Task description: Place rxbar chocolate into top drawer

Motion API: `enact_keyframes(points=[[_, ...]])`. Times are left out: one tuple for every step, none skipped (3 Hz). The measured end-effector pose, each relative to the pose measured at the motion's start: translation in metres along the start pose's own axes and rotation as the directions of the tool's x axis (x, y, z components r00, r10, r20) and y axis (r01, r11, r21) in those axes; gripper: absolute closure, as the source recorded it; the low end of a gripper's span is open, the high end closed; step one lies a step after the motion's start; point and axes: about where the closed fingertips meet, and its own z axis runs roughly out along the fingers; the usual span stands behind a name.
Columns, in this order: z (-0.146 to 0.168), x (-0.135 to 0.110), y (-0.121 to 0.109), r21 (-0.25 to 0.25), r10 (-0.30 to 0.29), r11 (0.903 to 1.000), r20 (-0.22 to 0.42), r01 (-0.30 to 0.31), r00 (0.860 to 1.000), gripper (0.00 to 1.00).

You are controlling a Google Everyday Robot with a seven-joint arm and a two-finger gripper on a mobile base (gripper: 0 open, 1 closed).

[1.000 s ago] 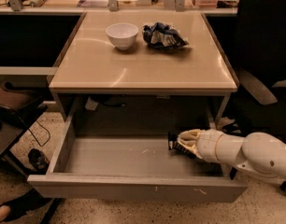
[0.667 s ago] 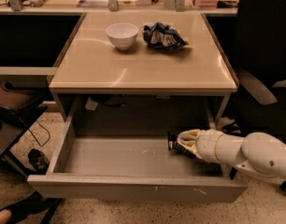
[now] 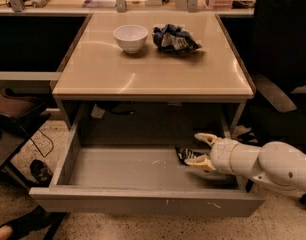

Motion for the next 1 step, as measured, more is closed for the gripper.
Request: enact_keyframes(points=[[0.0,0.0,0.0,0.0,0.0,1.0,0.0,0.0,1.0,0.0]])
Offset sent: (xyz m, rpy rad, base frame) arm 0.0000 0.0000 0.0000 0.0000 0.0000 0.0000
